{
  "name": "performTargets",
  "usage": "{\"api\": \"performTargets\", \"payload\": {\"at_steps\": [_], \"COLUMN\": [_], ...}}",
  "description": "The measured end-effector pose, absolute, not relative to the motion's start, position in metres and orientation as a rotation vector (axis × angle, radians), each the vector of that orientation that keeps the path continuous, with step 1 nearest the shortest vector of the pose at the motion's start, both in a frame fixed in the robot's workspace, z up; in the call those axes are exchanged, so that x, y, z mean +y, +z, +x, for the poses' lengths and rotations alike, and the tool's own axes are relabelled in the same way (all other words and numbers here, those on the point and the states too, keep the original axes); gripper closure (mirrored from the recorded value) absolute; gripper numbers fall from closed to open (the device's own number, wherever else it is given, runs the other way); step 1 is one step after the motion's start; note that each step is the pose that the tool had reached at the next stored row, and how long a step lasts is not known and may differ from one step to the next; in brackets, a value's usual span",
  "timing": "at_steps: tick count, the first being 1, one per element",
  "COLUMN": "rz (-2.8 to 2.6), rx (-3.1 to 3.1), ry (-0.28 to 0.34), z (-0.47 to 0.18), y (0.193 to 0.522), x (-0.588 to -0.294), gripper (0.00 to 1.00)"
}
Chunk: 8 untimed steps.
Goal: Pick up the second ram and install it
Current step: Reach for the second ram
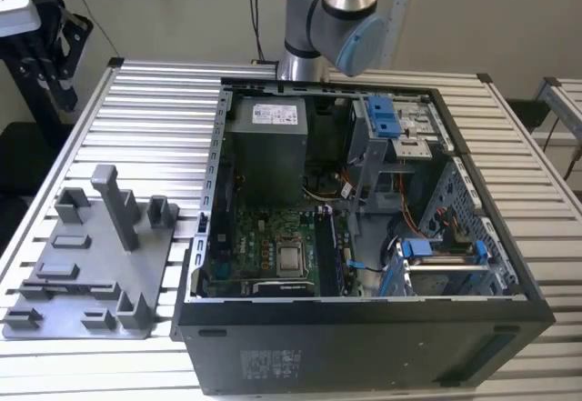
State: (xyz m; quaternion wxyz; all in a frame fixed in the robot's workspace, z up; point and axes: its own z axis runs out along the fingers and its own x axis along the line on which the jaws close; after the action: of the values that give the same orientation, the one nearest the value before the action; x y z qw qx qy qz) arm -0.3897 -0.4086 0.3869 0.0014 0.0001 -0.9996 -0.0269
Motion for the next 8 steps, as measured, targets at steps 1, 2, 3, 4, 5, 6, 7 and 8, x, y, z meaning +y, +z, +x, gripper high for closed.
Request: {"api": "performTargets", "payload": {"at_steps": [1, 2, 3, 4, 5, 6, 7, 8], "rz": [0.003, 0.006, 0.009, 0.012, 0.014, 0.015, 0.015, 0.015], "rx": [-3.138, -3.138, -3.138, -3.138, -3.138, -3.138, -3.139, -3.139], "ry": [-0.084, -0.084, -0.084, -0.084, -0.084, -0.084, -0.084, -0.084], "z": [-0.3924, -0.3952, -0.3979, -0.4006, -0.402, -0.402, -0.402, -0.402], "y": [0.3867, 0.3866, 0.3865, 0.3865, 0.3864, 0.3864, 0.3864, 0.3864], "x": [-0.4086, -0.4086, -0.4087, -0.4087, -0.4087, -0.4087, -0.4087, -0.4087], "gripper": [0.89, 0.89, 0.89, 0.89, 0.89, 0.89, 0.89, 0.89]}}
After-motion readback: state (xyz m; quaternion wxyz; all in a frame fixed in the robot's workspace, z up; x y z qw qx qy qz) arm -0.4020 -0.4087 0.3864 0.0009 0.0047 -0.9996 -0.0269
